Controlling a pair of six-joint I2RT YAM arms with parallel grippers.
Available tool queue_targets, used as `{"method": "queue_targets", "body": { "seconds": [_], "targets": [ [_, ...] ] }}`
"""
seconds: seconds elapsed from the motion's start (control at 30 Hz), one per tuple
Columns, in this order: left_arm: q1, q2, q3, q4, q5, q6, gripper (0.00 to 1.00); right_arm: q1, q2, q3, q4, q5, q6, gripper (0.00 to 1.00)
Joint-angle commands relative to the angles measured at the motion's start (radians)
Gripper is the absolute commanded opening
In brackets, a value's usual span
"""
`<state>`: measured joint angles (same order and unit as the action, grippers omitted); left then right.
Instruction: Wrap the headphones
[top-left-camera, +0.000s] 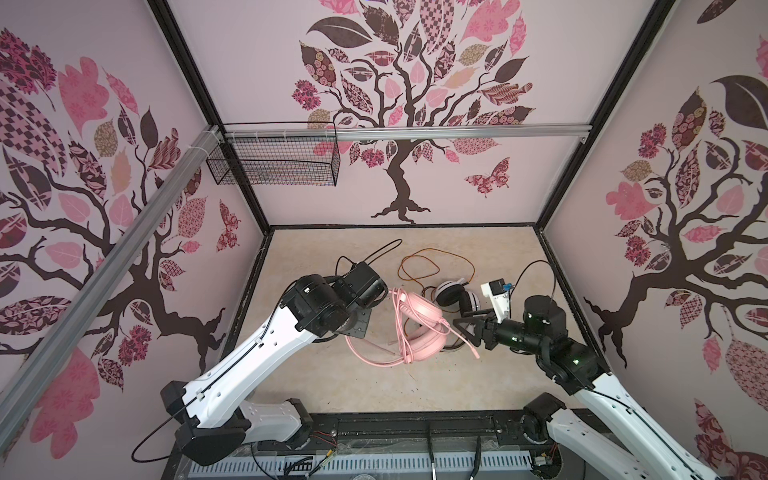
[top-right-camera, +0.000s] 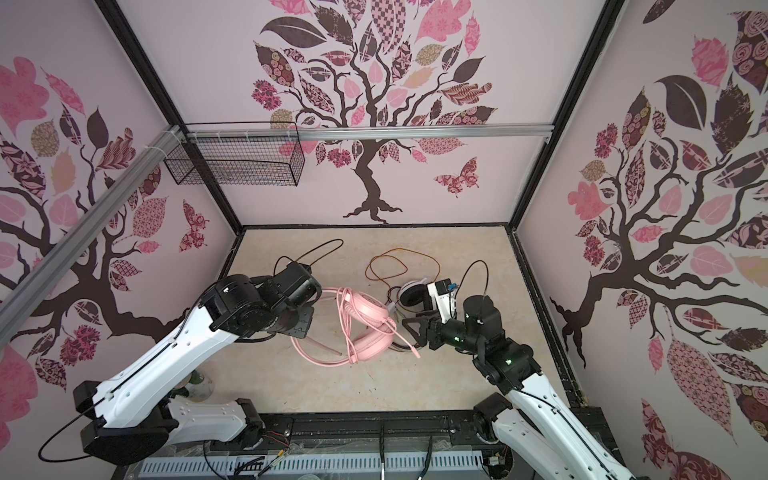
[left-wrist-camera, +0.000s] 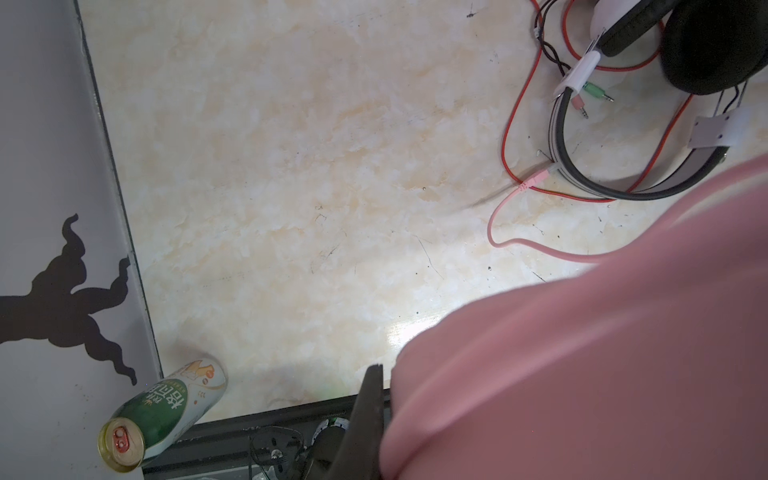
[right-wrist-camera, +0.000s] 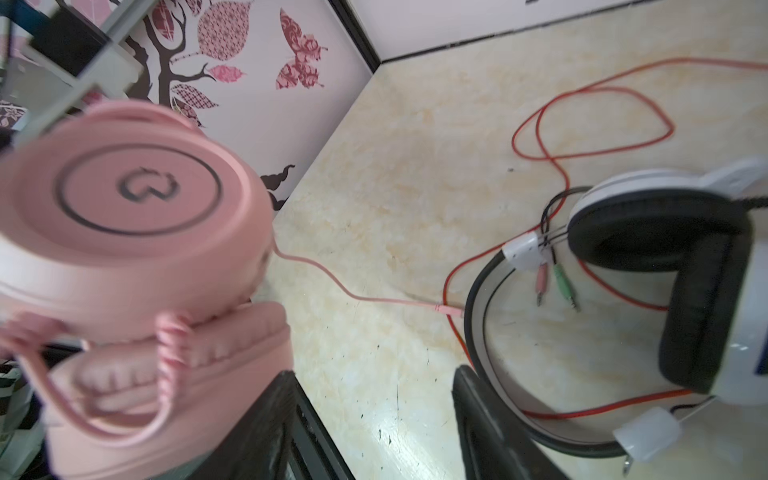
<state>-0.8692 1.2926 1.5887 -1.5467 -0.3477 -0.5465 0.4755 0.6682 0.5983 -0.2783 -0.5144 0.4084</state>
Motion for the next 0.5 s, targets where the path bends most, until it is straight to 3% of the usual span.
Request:
{"method": "queue_targets", "body": {
  "seconds": [0.0, 0.23, 0.47],
  "targets": [
    [0.001, -0.026, 0.057, 0.020, 0.000, -0.074, 0.00, -0.002, -0.046, -0.030, 0.086, -0.103, 0.077, 0.61],
    [0.001, -0.013, 0.059, 0.013, -0.026, -0.110, 0.00, 0.000, -0.059, -0.114, 0.089, -0.206, 0.067, 0.61],
    [0.000, -0.005, 0.096, -0.008, -0.069, -0.125, 0.00, -0.001, -0.161, -0.067, -0.041, -0.174, 0.032, 0.63]
  ]
}}
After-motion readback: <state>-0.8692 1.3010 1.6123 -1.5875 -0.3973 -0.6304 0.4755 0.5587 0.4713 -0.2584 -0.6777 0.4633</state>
